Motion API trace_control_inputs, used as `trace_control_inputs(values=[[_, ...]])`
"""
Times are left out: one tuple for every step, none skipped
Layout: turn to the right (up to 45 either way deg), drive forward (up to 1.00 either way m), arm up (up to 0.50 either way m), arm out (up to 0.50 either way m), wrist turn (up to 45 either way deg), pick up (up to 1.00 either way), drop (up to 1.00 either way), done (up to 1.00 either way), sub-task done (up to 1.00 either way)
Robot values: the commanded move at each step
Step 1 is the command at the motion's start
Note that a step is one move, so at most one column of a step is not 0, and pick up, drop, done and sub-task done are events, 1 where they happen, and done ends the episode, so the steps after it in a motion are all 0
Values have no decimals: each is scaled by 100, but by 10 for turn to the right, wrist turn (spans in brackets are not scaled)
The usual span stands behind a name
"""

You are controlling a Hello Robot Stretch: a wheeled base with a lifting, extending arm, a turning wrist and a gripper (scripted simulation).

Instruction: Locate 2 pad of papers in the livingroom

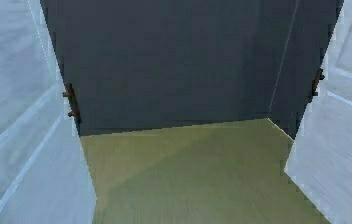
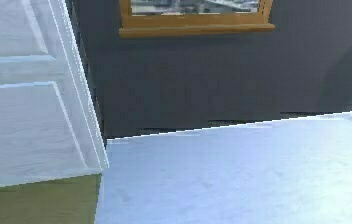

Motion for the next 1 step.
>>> trace_control_inputs(values=[[0,100,0,0,0,0,0,0,0]])
